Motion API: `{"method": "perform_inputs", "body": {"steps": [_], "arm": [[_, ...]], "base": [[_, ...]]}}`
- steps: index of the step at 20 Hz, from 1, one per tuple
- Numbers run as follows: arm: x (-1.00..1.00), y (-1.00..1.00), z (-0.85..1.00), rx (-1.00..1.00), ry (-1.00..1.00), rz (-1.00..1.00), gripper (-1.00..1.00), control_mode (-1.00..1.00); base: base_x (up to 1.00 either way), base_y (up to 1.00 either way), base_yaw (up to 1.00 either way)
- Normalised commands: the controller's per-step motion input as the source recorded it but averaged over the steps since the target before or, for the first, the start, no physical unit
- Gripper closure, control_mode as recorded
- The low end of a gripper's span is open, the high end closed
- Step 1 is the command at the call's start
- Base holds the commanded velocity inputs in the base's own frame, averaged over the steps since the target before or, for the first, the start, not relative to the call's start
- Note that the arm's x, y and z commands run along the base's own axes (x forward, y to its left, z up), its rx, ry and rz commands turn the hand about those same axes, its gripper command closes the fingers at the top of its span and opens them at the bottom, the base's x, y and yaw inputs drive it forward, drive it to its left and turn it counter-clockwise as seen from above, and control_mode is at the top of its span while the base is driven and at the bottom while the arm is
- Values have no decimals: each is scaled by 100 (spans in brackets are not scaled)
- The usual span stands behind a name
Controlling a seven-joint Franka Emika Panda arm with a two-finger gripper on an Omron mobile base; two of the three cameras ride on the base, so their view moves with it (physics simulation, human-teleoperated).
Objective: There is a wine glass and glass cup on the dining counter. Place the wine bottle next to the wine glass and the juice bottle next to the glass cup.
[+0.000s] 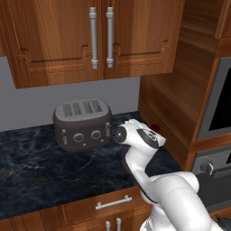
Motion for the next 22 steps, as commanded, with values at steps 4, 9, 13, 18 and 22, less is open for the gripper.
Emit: {"method": "perform_inputs", "body": {"steps": [4,9,13,18,22], "arm": [[2,-4,-2,-1,0,0,-100,-100],[0,-6,0,-2,0,0,-100,-100],[0,-5,-1,-3,0,0,-100,-100],[0,-3,-5,-3,0,0,-100,-100],[1,-5,-9,-2,1,0,-100,-100]], "base": [[0,0,0],[0,0,0],[0,0,0],[0,0,0],[0,0,0]]}}
